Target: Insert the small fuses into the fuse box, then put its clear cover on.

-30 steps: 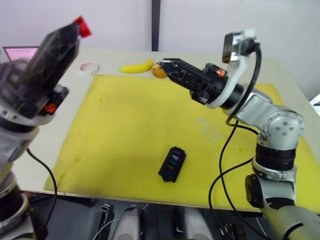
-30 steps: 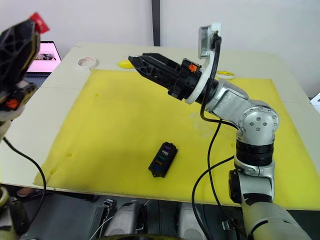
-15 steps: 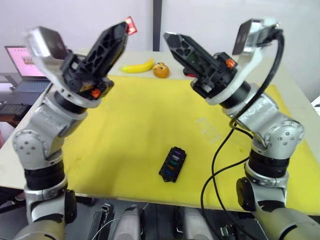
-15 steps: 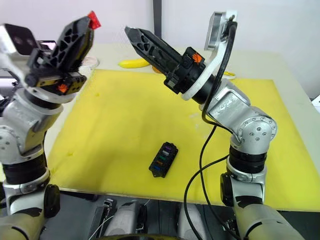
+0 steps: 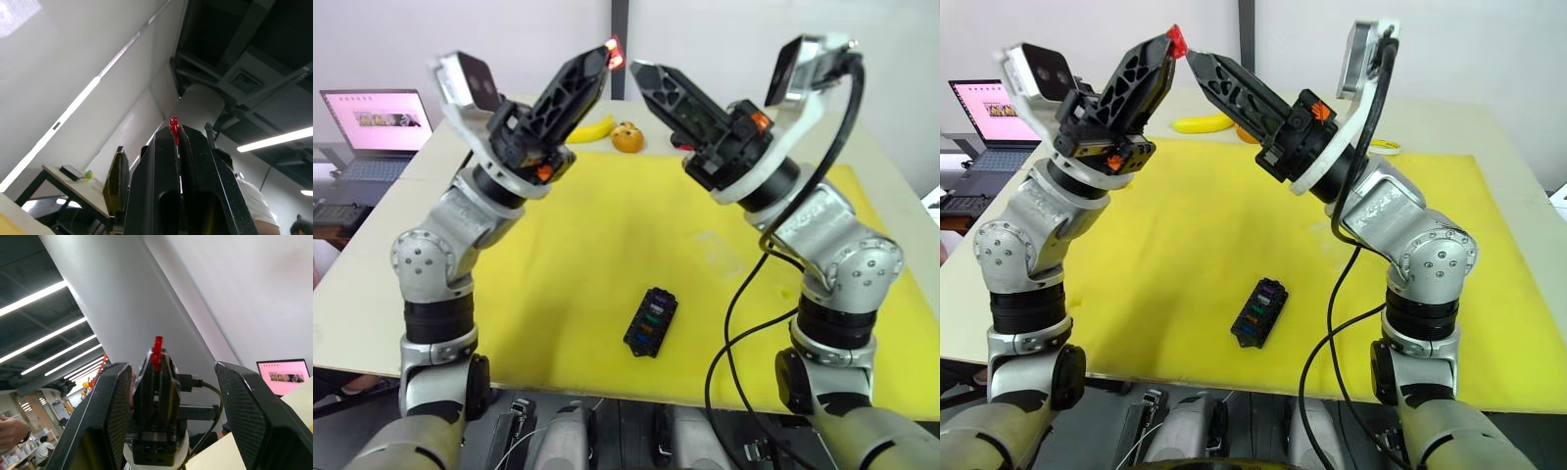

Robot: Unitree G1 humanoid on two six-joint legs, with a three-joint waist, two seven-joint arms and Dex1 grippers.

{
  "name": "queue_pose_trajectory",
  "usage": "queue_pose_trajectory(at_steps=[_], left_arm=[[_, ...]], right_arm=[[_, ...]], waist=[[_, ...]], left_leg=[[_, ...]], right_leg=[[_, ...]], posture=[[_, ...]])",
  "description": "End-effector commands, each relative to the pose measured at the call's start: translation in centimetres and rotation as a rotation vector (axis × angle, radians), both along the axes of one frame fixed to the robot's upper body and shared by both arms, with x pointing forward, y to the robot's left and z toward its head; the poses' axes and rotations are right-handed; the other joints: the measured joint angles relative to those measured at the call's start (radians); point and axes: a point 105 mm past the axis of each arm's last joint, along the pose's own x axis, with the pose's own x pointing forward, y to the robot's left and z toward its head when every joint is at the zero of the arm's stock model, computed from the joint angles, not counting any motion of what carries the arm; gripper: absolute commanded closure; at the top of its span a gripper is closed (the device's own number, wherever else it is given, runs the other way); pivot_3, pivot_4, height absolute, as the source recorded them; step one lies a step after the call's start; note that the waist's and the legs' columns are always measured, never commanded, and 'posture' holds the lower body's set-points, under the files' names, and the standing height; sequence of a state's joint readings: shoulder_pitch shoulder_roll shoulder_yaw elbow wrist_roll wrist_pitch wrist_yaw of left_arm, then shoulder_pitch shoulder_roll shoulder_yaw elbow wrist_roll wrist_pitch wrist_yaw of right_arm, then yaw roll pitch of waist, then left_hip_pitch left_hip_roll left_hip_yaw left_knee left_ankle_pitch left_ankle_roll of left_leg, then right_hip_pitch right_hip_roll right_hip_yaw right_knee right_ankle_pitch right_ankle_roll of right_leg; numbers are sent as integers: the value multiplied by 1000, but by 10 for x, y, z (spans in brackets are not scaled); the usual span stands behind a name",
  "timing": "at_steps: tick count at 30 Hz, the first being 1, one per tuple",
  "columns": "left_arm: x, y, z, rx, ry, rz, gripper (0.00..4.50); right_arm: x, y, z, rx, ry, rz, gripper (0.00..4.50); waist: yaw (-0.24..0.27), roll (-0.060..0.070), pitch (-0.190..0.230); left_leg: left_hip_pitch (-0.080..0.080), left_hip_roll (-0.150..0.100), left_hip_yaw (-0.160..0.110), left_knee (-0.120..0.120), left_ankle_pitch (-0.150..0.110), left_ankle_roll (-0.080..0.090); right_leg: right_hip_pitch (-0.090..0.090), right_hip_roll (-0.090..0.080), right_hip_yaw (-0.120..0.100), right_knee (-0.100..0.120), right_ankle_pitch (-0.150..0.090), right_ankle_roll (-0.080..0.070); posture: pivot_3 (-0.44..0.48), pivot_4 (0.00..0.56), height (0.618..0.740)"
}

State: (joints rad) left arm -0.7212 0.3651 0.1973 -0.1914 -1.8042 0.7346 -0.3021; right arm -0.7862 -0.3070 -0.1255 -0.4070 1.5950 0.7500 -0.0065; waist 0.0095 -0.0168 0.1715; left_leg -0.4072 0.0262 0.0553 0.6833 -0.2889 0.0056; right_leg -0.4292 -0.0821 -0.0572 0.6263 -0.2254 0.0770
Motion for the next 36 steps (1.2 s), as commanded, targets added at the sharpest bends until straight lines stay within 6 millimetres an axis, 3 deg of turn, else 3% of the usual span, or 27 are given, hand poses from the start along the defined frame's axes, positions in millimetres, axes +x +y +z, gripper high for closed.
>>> queue_pose_trajectory(at_steps=[1,10,13,28,31,33,34,36], left_arm=[[-5,-3,6,0,-46,-11,4500],[-5,-6,3,-1,-38,1,4500],[-4,-6,3,-2,-39,3,4500],[-3,-4,-1,6,-32,15,4500],[-3,-5,-2,8,-33,16,4500],[-4,-5,-2,8,-34,16,4500],[-4,-5,-2,8,-34,16,4500],[-4,-5,-2,9,-35,17,4500]], right_arm=[[-7,2,12,38,-41,22,1688],[-8,7,13,51,-32,47,1688],[-8,9,12,45,-29,53,2422],[-8,6,13,54,-35,48,2422],[-9,6,13,55,-36,48,3237],[-9,6,13,54,-35,50,4210],[-9,6,13,54,-34,50,4483],[-9,7,13,52,-33,50,4483]], waist=[[0,0,0],[0,0,0],[0,0,0],[0,0,0],[0,0,0],[1,0,0],[1,0,0],[0,0,0]], left_leg=[[0,0,0,0,0,0],[0,1,0,0,0,0],[0,1,0,0,0,0],[-1,1,0,0,0,0],[-1,1,0,0,0,0],[-1,1,0,-1,0,0],[-1,1,0,0,0,0],[-1,1,0,-1,0,0]], right_leg=[[0,0,0,0,0,0],[0,0,0,-1,0,0],[0,0,0,-1,0,0],[0,0,0,-1,0,0],[0,0,0,-1,0,0],[0,0,0,-2,0,0],[0,0,0,-2,0,0],[0,0,0,-2,0,0]], posture=[[0,150,737],[0,150,737],[0,150,737],[0,150,737],[0,150,737],[0,150,737],[0,150,737],[0,150,737]])
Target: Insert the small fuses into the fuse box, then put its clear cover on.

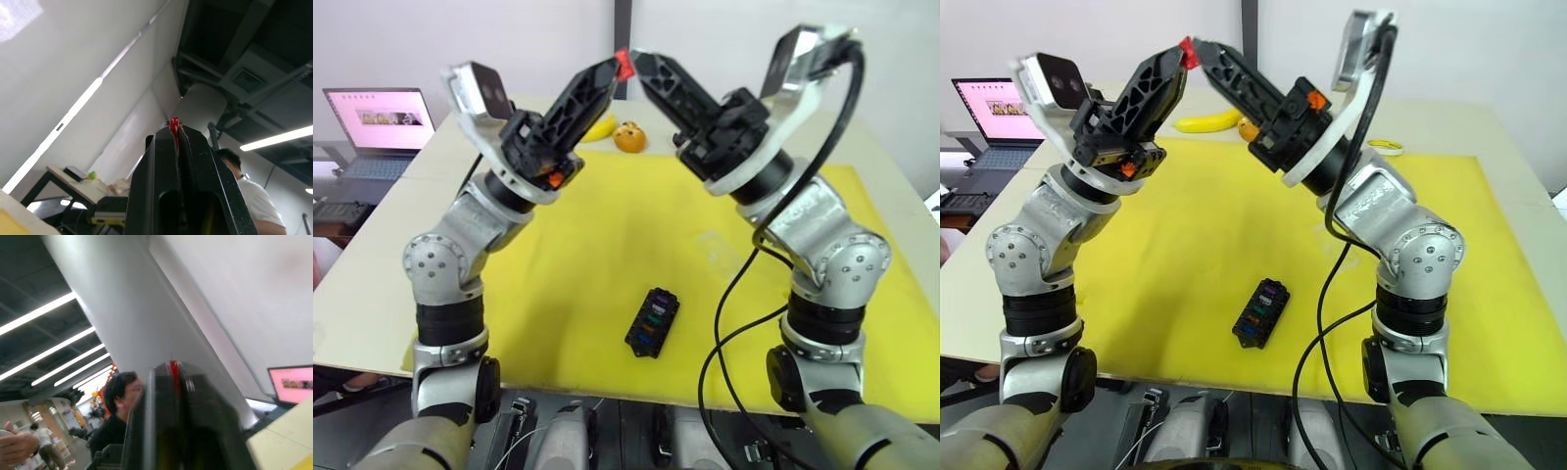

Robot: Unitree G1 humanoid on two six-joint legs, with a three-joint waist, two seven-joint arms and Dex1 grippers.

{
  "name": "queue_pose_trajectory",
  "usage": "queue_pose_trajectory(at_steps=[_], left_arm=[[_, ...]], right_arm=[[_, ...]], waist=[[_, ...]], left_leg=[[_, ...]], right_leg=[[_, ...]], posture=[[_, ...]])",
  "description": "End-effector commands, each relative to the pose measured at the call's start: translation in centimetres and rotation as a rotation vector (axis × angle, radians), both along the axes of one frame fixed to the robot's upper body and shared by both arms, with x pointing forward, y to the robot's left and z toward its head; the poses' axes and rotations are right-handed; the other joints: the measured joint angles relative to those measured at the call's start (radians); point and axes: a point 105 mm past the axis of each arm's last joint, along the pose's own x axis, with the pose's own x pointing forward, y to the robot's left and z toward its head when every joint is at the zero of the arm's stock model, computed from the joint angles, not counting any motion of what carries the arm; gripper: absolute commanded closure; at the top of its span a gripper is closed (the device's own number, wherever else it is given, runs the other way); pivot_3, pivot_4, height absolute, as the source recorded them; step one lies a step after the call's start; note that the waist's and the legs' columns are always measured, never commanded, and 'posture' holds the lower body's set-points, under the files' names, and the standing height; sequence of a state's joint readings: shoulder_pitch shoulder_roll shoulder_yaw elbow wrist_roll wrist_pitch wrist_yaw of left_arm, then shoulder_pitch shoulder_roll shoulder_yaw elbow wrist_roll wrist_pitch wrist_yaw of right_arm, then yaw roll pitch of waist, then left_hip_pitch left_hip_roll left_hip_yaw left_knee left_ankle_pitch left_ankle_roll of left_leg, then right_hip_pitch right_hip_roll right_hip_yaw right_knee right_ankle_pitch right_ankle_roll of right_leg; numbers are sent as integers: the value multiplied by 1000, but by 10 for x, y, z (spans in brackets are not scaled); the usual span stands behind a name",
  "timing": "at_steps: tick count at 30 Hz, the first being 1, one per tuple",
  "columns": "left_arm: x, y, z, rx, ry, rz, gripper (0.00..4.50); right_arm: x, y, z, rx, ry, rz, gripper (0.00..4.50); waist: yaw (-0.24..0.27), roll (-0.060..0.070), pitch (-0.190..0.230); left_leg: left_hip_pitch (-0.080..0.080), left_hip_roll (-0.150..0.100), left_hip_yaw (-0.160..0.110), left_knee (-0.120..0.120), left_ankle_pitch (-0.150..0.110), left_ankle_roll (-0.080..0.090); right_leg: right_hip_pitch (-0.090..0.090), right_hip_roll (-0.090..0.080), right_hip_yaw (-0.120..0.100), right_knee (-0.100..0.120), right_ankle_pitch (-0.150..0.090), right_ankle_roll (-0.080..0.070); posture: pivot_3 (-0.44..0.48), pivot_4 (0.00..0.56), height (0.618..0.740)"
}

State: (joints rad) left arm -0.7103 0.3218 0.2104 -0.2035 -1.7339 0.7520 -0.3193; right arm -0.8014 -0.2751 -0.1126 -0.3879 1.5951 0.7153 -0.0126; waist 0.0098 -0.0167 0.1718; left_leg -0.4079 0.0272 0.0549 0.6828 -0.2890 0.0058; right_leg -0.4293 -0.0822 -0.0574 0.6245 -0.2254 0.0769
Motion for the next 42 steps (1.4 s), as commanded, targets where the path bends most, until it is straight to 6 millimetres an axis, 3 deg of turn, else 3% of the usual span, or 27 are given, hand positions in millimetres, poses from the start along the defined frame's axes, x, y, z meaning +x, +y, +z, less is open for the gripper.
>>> queue_pose_trajectory(at_steps=[1,12,16,42], left_arm=[[-4,-1,4,-1,-24,-2,4500],[-4,2,8,-24,-29,2,4500],[-5,4,10,-30,-35,5,4500],[-5,-2,11,-26,-34,7,4500]], right_arm=[[-11,3,8,7,-45,34,4483],[-12,1,7,13,-42,38,4483],[-9,-2,6,-3,-38,2,3261],[-12,4,4,-3,-25,35,3261]], waist=[[0,0,0],[0,0,0],[0,0,0],[0,0,1]], left_leg=[[0,0,0,0,0,0],[0,0,0,0,0,0],[0,0,0,0,0,0],[-1,0,0,-1,0,0]], right_leg=[[0,0,0,0,0,0],[0,0,0,0,0,0],[0,0,0,-1,0,0],[0,0,0,-2,0,0]], posture=[[0,150,737],[0,150,737],[0,150,737],[0,150,737]])
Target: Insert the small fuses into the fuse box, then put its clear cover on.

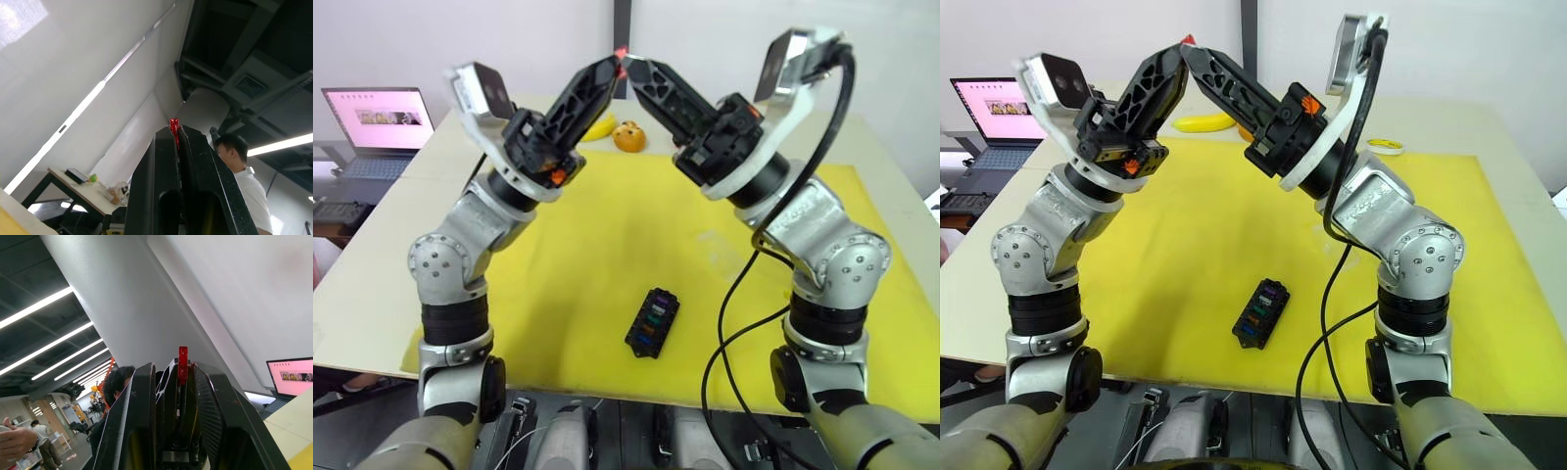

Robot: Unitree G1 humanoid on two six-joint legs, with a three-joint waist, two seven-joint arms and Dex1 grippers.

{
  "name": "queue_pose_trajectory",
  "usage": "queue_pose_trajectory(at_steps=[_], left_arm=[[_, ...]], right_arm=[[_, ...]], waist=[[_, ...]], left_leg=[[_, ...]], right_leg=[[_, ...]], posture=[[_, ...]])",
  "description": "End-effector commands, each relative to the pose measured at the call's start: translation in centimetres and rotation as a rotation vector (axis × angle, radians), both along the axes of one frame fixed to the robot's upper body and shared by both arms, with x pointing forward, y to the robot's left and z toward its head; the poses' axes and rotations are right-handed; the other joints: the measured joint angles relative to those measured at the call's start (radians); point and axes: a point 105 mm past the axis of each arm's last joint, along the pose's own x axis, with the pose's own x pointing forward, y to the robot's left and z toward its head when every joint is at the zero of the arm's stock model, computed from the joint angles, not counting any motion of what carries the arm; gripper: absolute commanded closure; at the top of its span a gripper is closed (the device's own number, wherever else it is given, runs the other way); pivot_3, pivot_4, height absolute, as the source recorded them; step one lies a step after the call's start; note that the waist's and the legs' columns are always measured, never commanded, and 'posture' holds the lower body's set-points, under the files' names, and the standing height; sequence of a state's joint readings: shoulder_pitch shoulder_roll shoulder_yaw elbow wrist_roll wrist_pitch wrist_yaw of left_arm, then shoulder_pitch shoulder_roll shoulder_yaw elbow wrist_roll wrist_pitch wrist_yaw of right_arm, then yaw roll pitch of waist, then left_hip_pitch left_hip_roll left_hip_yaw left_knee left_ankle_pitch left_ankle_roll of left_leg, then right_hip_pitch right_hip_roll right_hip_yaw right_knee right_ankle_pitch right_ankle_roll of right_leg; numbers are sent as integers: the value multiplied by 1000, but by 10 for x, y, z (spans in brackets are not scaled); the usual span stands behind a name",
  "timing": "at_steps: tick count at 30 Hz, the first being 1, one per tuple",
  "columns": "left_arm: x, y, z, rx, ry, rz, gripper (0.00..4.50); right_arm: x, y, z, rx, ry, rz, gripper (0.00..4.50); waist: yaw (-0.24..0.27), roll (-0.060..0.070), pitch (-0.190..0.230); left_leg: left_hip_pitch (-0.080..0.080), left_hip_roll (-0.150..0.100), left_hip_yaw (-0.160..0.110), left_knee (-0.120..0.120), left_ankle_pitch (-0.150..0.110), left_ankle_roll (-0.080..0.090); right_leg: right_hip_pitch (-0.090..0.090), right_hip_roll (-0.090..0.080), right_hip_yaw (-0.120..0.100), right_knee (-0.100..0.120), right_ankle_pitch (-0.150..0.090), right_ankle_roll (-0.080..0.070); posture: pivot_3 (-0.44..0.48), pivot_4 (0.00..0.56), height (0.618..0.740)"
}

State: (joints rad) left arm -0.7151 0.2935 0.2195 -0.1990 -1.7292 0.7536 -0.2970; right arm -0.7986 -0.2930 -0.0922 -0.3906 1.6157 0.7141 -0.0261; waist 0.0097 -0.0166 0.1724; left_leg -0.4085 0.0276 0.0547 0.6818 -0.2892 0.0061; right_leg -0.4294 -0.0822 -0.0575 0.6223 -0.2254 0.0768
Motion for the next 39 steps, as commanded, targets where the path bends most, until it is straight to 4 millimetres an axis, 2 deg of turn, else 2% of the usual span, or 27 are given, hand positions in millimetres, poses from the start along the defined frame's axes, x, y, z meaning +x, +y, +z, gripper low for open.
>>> queue_pose_trajectory(at_steps=[1,3,7,31,32,34,39], left_arm=[[-7,0,11,-9,-52,3,4500],[-7,-1,10,-8,-52,3,4500],[-8,-1,10,-7,-52,5,4500],[-4,2,7,10,25,-38,4500],[-4,2,8,11,29,-43,3802],[-4,4,8,17,33,-42,3030],[-18,23,7,112,-9,-23,477]], right_arm=[[-11,1,7,19,-37,27,3261],[-11,1,7,19,-37,28,3261],[-12,1,7,18,-35,31,4464],[-11,1,4,-3,-20,20,4464],[-11,1,4,-5,-20,19,4500],[-11,0,4,-12,-20,16,4500],[-7,-6,-2,-84,-30,-15,4500]], waist=[[0,0,0],[0,0,0],[0,0,0],[0,0,0],[0,1,1],[0,1,1],[-1,1,2]], left_leg=[[0,0,0,0,0,0],[0,0,0,0,0,0],[-1,0,0,-1,0,0],[-1,0,0,-1,0,0],[-1,0,0,-1,0,0],[-1,0,0,-1,0,0],[-1,0,0,-1,0,0]], right_leg=[[0,0,0,0,0,0],[0,0,0,0,0,0],[0,0,0,-2,0,0],[0,0,0,-3,0,0],[0,0,0,-3,0,0],[0,0,0,-3,0,0],[0,0,0,-3,0,0]], posture=[[0,150,737],[0,150,737],[0,150,737],[0,150,737],[0,150,737],[0,150,737],[0,150,737]])
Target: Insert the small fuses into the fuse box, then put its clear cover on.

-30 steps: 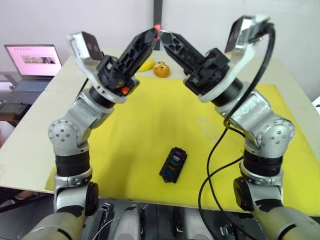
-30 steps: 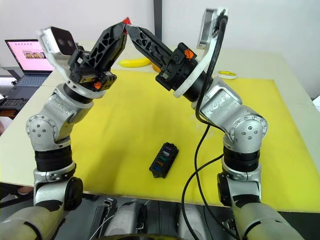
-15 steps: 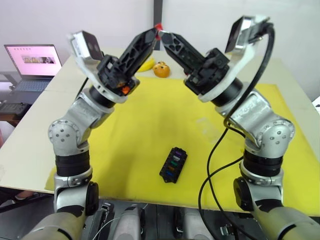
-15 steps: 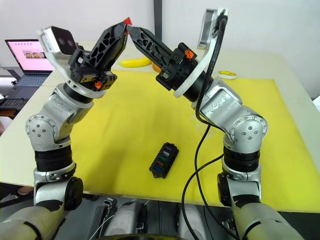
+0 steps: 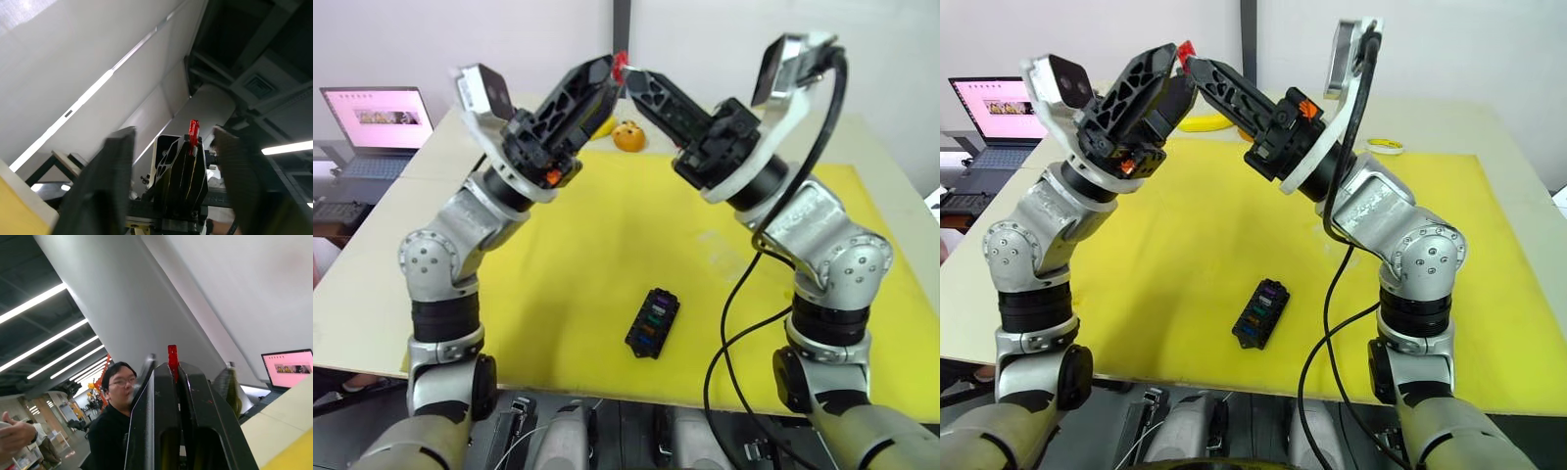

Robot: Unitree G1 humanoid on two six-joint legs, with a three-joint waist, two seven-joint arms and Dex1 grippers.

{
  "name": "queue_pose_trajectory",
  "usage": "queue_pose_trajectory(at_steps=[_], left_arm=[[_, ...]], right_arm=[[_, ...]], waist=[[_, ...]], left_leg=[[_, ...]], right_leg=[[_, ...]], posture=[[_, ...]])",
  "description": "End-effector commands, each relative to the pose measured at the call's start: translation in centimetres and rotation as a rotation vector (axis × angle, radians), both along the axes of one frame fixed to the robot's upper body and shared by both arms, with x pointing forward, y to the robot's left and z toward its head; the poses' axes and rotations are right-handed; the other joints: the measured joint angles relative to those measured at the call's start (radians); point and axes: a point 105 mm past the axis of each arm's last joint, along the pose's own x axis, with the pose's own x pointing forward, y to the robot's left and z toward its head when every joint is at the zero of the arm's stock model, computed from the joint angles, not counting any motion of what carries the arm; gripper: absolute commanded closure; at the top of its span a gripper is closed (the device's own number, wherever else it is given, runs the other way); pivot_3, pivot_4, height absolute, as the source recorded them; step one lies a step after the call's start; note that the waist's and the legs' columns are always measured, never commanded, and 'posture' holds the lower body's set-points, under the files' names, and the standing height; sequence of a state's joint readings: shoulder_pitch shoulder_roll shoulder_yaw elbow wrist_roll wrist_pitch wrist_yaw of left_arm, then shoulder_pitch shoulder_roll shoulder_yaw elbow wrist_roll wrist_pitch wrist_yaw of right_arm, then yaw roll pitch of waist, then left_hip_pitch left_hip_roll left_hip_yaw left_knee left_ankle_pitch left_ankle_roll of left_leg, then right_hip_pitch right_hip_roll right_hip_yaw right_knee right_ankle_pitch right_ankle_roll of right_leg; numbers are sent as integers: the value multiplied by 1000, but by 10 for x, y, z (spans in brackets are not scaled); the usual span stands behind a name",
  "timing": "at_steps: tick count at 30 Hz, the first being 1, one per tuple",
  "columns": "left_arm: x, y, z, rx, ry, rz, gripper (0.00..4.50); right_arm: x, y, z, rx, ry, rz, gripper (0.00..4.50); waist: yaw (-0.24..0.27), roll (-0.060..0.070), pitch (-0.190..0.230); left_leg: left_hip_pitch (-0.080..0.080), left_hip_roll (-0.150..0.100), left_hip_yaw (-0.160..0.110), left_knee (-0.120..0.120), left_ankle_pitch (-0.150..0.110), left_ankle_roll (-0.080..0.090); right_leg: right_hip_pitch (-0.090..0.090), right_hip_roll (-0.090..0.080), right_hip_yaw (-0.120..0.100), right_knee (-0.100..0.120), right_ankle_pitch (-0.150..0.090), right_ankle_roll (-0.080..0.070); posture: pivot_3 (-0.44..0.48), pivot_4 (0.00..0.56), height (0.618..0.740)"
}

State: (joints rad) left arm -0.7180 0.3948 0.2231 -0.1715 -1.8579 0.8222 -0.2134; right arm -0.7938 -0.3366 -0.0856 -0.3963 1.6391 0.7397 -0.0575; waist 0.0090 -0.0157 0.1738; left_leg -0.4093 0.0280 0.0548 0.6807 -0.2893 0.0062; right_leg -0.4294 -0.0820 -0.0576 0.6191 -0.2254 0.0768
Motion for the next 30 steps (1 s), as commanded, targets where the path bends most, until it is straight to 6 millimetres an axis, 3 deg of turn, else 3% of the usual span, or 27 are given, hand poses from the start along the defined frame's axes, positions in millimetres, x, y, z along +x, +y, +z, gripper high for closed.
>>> queue_pose_trajectory(at_steps=[1,8,12,18,25,30], left_arm=[[-23,22,8,76,-91,0,15],[-49,48,-4,449,-155,-53,15],[-62,53,-16,754,-323,-74,15],[-47,63,-44,1108,-648,-61,15],[-38,50,-76,1104,-767,-157,15],[-36,41,-103,1099,-779,-225,15]], right_arm=[[-8,-7,1,-62,-59,-4,4500],[-7,-33,-21,-389,-151,-23,4500],[-11,-46,-41,-623,-239,-8,4500],[-14,-54,-64,-823,-361,20,4500],[-14,-61,-108,-999,-415,26,4500],[-16,-58,-137,-1012,-357,-19,4500]], waist=[[-4,1,1],[-14,3,10],[-16,2,15],[-14,5,16],[4,4,16],[4,4,17]], left_leg=[[0,0,0,0,0,0],[0,0,0,-1,0,0],[-2,0,2,-2,0,0],[-3,0,6,-5,-1,0],[-17,0,7,-1,-1,0],[-17,-1,7,2,-1,1]], right_leg=[[0,0,0,0,0,0],[-1,0,0,-1,-2,-3],[-2,0,0,-5,-2,-4],[-7,0,1,-6,-3,-6],[-17,1,1,-5,-1,-3],[-16,1,1,-5,0,-2]], posture=[[0,150,737],[0,150,737],[0,150,737],[0,150,737],[0,150,737],[0,150,737]])
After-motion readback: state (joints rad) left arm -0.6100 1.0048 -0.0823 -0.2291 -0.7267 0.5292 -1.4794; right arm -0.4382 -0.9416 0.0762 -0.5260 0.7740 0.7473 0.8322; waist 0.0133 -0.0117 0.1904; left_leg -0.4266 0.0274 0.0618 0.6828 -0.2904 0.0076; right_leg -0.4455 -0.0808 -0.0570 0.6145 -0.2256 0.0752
